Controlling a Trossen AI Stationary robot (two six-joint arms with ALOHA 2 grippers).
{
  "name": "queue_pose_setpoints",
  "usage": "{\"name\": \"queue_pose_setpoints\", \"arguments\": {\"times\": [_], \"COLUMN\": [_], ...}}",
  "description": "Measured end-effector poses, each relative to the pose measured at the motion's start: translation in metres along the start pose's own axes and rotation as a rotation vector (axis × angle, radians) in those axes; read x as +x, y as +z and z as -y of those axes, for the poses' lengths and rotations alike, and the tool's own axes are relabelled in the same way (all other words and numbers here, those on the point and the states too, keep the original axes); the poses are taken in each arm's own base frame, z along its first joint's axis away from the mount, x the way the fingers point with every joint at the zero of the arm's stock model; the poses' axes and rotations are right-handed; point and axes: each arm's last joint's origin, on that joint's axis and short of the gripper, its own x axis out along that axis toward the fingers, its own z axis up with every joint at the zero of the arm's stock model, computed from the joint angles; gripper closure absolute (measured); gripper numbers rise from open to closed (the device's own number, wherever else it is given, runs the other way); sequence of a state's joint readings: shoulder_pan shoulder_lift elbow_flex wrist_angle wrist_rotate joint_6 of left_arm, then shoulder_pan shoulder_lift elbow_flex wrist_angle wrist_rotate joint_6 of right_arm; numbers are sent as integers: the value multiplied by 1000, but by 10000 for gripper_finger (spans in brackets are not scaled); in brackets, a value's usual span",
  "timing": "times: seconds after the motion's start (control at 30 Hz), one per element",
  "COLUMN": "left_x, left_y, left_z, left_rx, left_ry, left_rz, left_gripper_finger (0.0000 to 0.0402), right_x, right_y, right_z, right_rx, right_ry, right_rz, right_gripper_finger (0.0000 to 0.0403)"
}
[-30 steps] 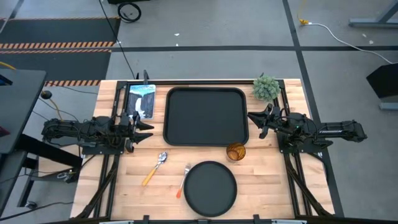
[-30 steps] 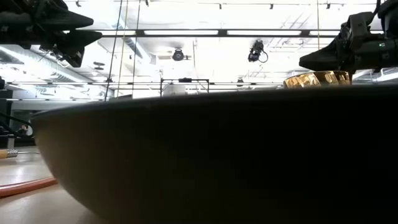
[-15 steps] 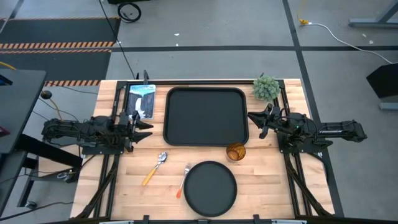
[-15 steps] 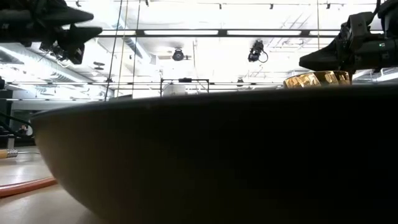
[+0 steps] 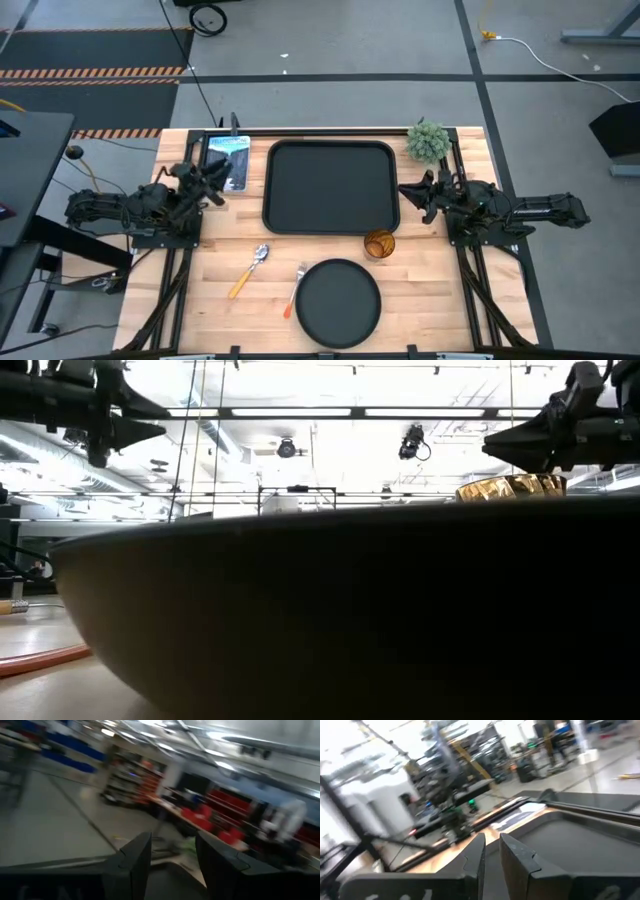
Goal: Pick and place plate/cup/fork/spoon on tray
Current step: Put the orange cup on the black tray
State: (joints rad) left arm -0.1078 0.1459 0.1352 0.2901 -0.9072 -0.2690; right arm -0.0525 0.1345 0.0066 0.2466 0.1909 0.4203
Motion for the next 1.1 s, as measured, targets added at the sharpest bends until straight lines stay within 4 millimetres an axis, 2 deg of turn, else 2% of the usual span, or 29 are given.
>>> {"name": "queue_pose_setpoints", "arguments": {"times": [0.23, 0.37, 0.47, 0.57, 0.7, 0.77, 0.97, 1.1], "left_x": [-1, -2, -2, -1, 3, 7, 25, 40], "left_y": [3, 3, 3, 2, 2, -3, -33, -43], "left_z": [-7, -9, -9, -6, 6, 12, 25, 43], "left_rx": [-3, -1, 2, 19, -21, -47, -83, -73], "left_ry": [252, 330, 328, 216, -111, -218, -272, -318], "left_rz": [72, 93, 92, 61, 1, -48, -232, -334], "left_gripper_finger": [239, 239, 239, 239, 239, 239, 239, 239], "right_x": [0, 0, 0, -1, -1, 0, -2, -3], "right_y": [-3, -6, -8, -9, -7, -1, 1, -4], "right_z": [-3, -2, -2, -2, -2, -3, -1, 3], "right_rx": [-80, -55, -14, -26, -88, -95, -152, -174], "right_ry": [103, 110, 132, 139, 131, 122, 41, -38], "right_rz": [-56, -96, -131, -140, -147, -147, -224, -285], "right_gripper_finger": [339, 339, 339, 339, 339, 339, 339, 339]}}
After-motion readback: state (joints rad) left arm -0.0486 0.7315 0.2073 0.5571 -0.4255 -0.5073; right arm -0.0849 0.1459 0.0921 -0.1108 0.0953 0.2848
